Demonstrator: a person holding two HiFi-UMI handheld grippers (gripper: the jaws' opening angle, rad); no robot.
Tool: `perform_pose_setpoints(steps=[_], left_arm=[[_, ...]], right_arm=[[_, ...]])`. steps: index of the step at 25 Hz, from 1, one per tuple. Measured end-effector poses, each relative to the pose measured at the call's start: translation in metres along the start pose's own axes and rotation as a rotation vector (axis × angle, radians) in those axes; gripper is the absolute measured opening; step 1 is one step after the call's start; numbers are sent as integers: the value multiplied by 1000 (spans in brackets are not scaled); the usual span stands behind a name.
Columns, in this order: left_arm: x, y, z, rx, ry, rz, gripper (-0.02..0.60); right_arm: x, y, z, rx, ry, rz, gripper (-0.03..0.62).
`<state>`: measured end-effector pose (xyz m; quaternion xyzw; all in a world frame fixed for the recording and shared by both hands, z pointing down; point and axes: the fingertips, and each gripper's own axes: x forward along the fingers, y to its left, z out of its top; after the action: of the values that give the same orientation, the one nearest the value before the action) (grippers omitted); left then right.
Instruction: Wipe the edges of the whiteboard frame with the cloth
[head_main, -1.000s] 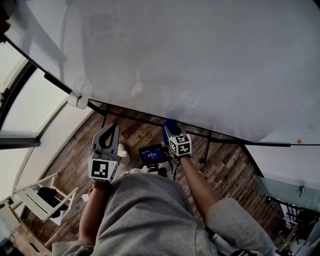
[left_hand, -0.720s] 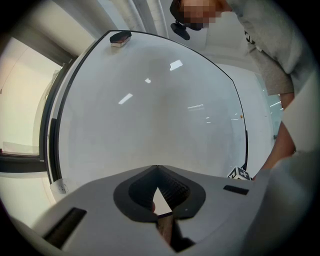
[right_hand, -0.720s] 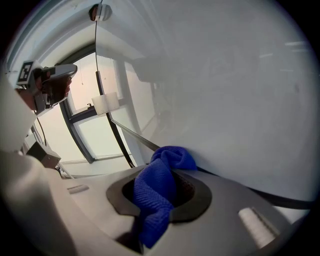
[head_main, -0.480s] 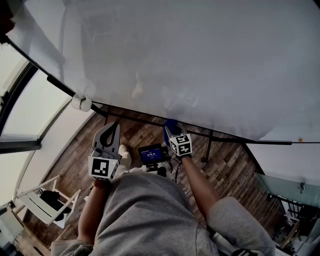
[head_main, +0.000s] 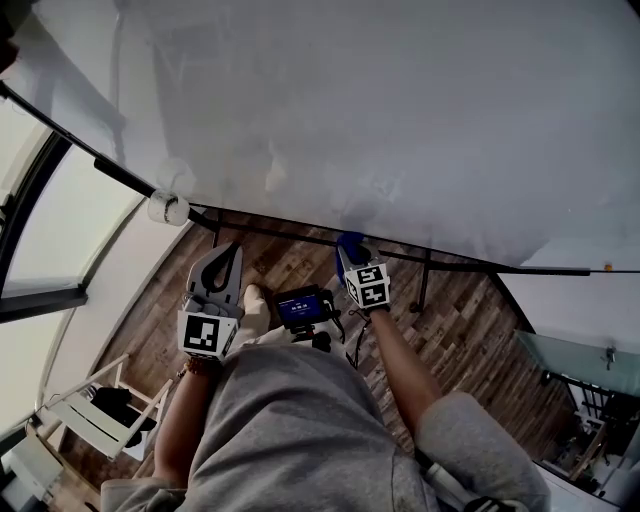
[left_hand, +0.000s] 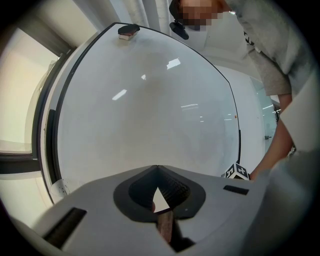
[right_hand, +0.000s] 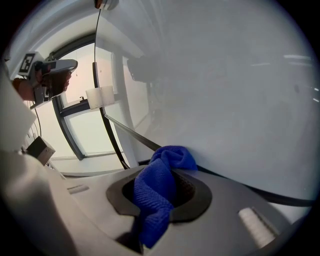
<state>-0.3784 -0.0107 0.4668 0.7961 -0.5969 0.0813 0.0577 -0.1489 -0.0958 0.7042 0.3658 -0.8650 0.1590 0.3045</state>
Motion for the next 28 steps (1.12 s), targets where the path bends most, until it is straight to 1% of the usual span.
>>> perform_pose_setpoints(steps=[4,8,11,16,19,26,28], left_arm=[[-4,12,0,10,-4,-16,8],[-7,22,1,11,-30,-37,8],[-7,29,-2,18,-20,-51,8],[-7,38,0,16,-38,-68,8],[-6,41,4,16,-48,-78,8],[-8,52,-5,9,-29,-80,8],[-9,52,-4,13,-35,-88,8]], right_arm=[[1,3,2,36,-20,-35,95],[3,4,3,61,-25,-62,95],[6,8,3,70,-20,-73,95],[15,21,11,67,-13,-65,95],[19,26,14,85,-15,-69,95],[25,35,19,80,-11,-57,95],[27,38,20,78,-14,-54,95]])
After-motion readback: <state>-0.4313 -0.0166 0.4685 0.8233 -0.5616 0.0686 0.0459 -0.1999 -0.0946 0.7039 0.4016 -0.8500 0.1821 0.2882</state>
